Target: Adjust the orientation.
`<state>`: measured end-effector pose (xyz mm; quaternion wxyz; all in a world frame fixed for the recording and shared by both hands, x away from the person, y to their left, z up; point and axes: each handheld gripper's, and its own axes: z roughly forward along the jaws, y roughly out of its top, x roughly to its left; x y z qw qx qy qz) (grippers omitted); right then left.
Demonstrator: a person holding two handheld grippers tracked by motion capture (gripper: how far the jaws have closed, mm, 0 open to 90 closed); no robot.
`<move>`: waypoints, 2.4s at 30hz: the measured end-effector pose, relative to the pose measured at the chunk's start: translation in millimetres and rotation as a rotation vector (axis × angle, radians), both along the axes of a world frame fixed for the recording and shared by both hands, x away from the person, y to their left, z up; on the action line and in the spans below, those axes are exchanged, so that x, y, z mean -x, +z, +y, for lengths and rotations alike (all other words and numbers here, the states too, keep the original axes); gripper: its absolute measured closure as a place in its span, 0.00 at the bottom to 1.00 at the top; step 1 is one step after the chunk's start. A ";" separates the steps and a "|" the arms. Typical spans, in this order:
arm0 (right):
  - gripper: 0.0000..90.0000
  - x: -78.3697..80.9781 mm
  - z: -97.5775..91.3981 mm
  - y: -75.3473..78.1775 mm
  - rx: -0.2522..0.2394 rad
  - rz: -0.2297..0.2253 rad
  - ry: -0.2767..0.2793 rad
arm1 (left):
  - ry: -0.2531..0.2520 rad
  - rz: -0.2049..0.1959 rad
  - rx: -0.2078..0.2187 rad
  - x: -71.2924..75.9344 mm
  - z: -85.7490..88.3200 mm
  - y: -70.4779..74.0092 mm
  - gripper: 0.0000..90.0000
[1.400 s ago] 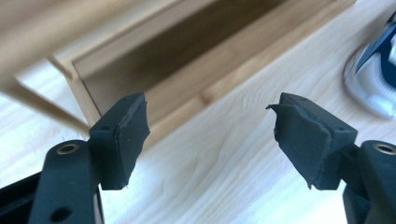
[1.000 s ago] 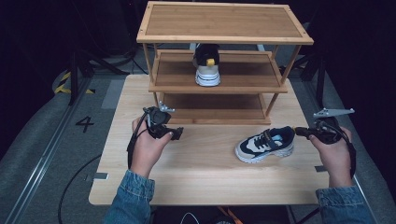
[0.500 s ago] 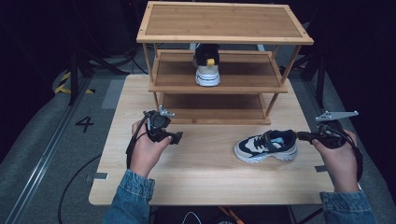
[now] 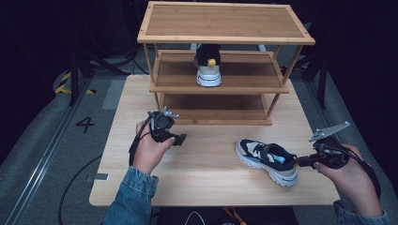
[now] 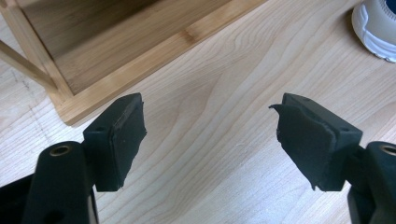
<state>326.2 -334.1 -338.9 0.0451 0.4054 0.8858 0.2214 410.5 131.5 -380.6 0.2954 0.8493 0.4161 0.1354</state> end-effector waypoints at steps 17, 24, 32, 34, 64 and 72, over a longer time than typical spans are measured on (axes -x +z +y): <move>0.56 -35.0 20.9 -24.9 0.045 -0.151 0.017 | 0.031 0.014 0.001 3.5 9.8 -3.9 0.27; 0.58 -57.9 32.3 -47.6 0.050 -0.110 0.035 | 0.061 0.022 -0.007 9.2 19.1 -6.6 0.28; 0.80 -65.3 38.1 -52.3 0.088 -0.105 0.068 | 0.091 0.025 -0.010 13.2 28.9 -9.1 0.28; 0.82 -65.4 37.2 -50.7 0.094 -0.113 0.064 | 0.101 0.027 -0.006 13.7 30.1 -10.2 0.28; 0.59 -29.3 -1.5 -3.4 -0.031 -0.138 0.019 | 0.078 0.046 -0.020 6.6 25.0 -14.5 0.28; 0.64 -35.7 25.0 -23.8 0.020 -0.062 0.142 | 0.060 0.049 -0.025 5.8 21.5 -15.0 0.28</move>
